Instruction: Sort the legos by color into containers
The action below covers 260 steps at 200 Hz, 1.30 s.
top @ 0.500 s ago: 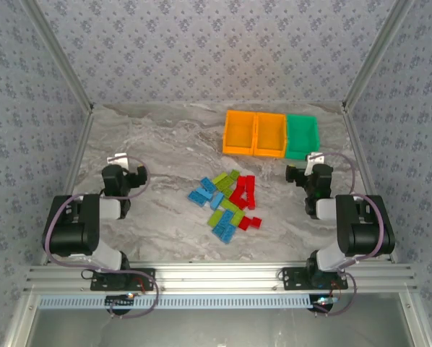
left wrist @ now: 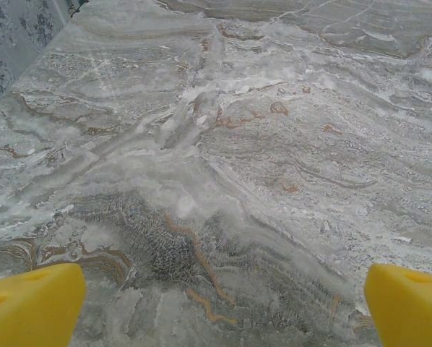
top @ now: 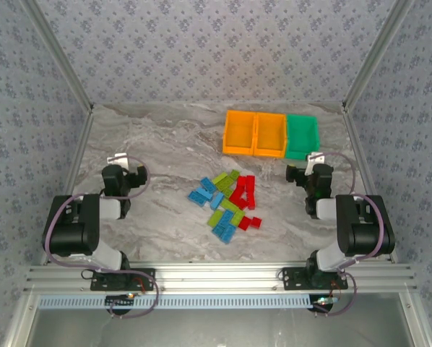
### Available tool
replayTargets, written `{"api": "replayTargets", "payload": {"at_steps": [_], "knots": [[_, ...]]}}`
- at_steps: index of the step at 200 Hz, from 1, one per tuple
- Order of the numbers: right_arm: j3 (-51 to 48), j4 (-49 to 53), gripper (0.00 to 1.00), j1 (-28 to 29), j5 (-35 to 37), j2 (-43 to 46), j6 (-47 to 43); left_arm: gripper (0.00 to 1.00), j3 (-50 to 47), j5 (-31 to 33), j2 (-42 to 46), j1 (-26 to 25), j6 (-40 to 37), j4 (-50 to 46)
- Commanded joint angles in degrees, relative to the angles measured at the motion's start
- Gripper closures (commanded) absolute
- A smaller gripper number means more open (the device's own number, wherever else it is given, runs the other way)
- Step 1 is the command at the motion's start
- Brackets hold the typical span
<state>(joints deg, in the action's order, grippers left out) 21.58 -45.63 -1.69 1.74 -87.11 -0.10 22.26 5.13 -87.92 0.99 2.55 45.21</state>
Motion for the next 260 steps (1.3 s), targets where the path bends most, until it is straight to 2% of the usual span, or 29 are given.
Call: {"api": "replayTargets", "payload": {"at_steps": [1, 21, 37, 48, 55, 58, 74, 92, 103, 112, 135, 159, 181, 202, 215, 235, 248, 260], "knots": [[0.8, -0.2, 0.0, -0.4, -0.7, 0.1, -1.0, 0.01, 1.4, -1.2, 0.1, -0.2, -0.7, 1.4], [1.8, 4.0, 0.0, -0.4, 1.9, 4.1, 0.0, 0.01, 1.3, -1.1, 0.1, -0.2, -0.6, 1.5], [6.3, 21.8, 0.0, -0.1, 9.9, 14.7, 5.5, 0.05, 1.2, -0.8, 0.1, -0.5, -1.0, 1.6], [8.5, 30.9, 0.0, -0.2, 12.2, 21.0, 10.8, 0.06, 1.1, 0.0, 0.7, -1.3, -1.9, 1.4], [11.2, 39.9, 0.0, -0.3, 12.8, 24.9, 17.6, 0.06, 0.7, 0.4, 1.8, -2.2, -2.7, 1.4], [12.8, 45.2, 0.0, -0.4, 12.0, 27.1, 20.5, 0.06, 0.3, 0.4, 2.4, -2.4, -3.0, 1.6], [18.4, 60.8, 0.0, -0.2, 4.8, 32.3, 26.7, 0.05, -1.6, 3.1, 8.2, -4.1, -3.8, 0.0], [23.8, 74.8, 0.0, 0.9, -5.9, 35.1, 29.4, 0.03, 0.8, 4.1, 18.9, -6.3, -2.7, -15.0], [25.8, 79.4, 0.0, 3.0, -11.8, 35.9, 29.1, 0.02, 2.7, 4.5, 24.5, -8.0, 0.8, -23.5], [27.1, 83.2, 0.0, 5.4, -14.6, 36.0, 28.6, 0.01, 4.2, 2.5, 28.4, -9.4, 3.8, -29.8], [28.9, 88.5, 0.0, 14.0, -16.5, 34.1, 27.4, 0.01, 8.8, -1.6, 36.6, -17.9, 9.5, -43.4], [29.8, 91.6, 0.0, 23.7, -11.4, 30.0, 26.9, 0.01, 14.9, -3.5, 42.9, -31.0, 11.5, -55.9], [27.2, 88.4, 0.0, 27.7, -9.6, 25.4, 28.7, 0.01, 21.8, -5.9, 45.4, -42.1, 10.2, -68.4], [27.0, 84.8, 0.0, 30.5, -9.2, 18.6, 29.7, 0.01, 25.9, -8.2, 45.5, -50.4, 10.0, -79.0], [28.4, 84.1, 0.0, 32.5, -8.1, 13.7, 29.1, 0.01, 25.8, -10.5, 45.3, -55.0, 10.6, -81.3], [30.3, 84.5, 0.01, 36.4, -6.6, 7.2, 28.5, 0.01, 23.1, -13.8, 44.2, -61.5, 11.7, -79.8], [28.8, 83.6, 0.01, 38.6, -4.5, 4.9, 29.7, 0.01, 21.2, -13.6, 43.3, -65.6, 11.5, -78.1], [25.9, 82.4, 0.0, 39.6, -2.0, 4.6, 34.4, 0.01, 19.7, -12.4, 42.3, -68.4, 10.9, -77.1]]}}
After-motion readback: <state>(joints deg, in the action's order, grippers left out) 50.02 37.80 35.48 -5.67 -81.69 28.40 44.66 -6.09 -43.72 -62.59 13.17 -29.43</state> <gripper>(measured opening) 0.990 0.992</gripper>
